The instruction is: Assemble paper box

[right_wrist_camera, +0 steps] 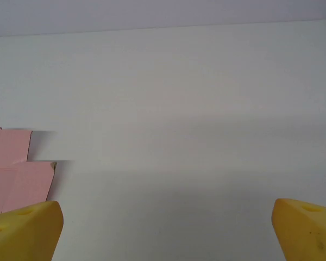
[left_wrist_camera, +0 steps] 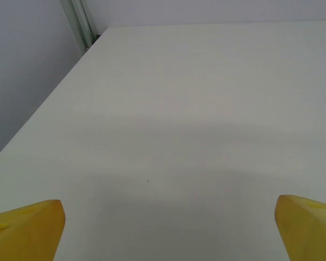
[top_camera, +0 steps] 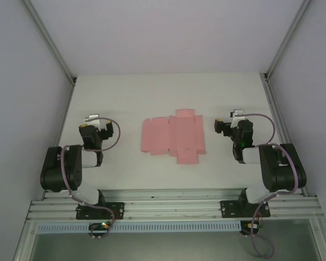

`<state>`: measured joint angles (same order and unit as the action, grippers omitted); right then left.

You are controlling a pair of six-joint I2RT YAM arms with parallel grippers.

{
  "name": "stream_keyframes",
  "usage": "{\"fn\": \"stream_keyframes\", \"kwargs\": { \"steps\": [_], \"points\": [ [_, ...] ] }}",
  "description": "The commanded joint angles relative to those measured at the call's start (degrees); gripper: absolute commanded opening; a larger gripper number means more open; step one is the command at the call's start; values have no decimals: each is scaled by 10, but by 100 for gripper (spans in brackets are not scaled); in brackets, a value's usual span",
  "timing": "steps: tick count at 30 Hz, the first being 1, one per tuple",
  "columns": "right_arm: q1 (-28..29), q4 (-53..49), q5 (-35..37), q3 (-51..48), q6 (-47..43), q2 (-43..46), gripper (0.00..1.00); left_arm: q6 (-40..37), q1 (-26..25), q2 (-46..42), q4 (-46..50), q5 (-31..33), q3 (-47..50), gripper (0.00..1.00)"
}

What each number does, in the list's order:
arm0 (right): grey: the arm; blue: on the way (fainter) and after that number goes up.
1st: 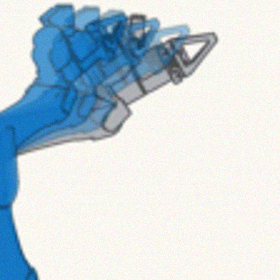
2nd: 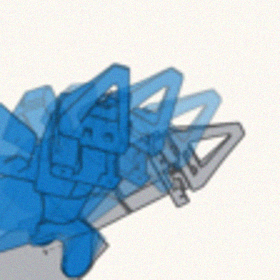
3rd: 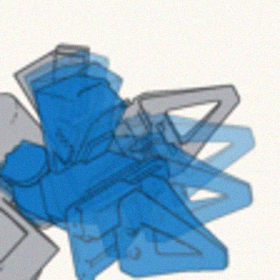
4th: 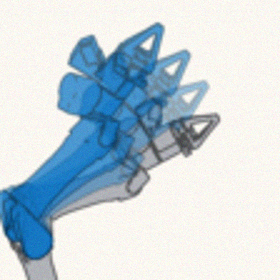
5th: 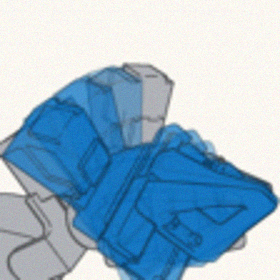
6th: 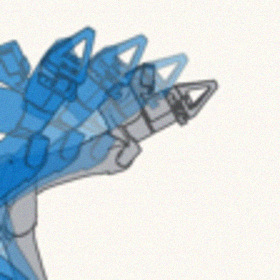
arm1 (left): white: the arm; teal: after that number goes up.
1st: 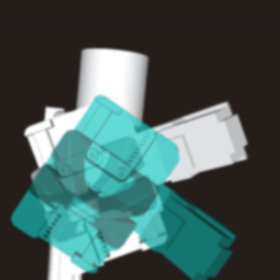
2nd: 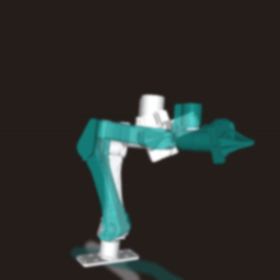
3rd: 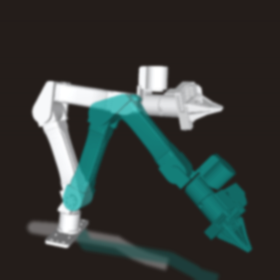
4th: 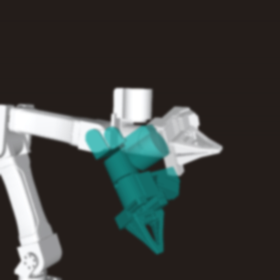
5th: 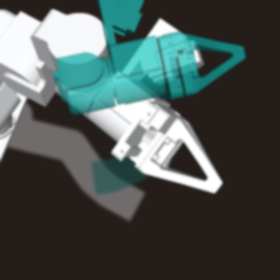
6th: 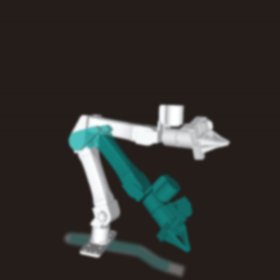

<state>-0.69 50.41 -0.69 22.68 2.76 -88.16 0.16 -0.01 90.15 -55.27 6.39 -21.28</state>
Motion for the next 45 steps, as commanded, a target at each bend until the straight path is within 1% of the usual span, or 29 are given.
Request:
{"fn": "stream_keyframes", "kwargs": {
  "steps": [1, 27, 30, 31, 33, 35, 38, 40, 42, 45],
  "points": [
    [3, 10, 0, 4, -8, -2, 100, -9, -2, -3, 10, -8, -6, 100],
    [1, 9, -9, 4, -7, -2, 100, -8, 0, -4, 12, -13, -8, 100],
    [1, 9, -8, 4, -8, 1, 100, -9, -1, -4, 9, -8, -6, 100],
    [1, -1, 0, 7, -4, 9, 100, -7, -2, -8, 14, 2, -7, 100],
    [3, -37, 11, 14, -3, 41, 100, 0, -3, -33, 48, 22, -15, 100],
    [7, -107, 30, 35, -2, 77, 100, -2, -4, -69, 93, 27, -23, 100],
    [12, -268, 46, 102, 28, 123, 100, 0, -10, -132, 189, 32, -48, 100],
    [22, -358, 48, 147, 51, 127, 100, 32, -11, -167, 270, 16, -77, 100],
    [48, -417, 54, 178, 59, 127, 100, 56, -16, -186, 336, -23, -106, 100],
    [118, -465, 88, 212, 68, 126, 100, 82, -44, -188, 436, -27, -155, 100]
  ]
}}
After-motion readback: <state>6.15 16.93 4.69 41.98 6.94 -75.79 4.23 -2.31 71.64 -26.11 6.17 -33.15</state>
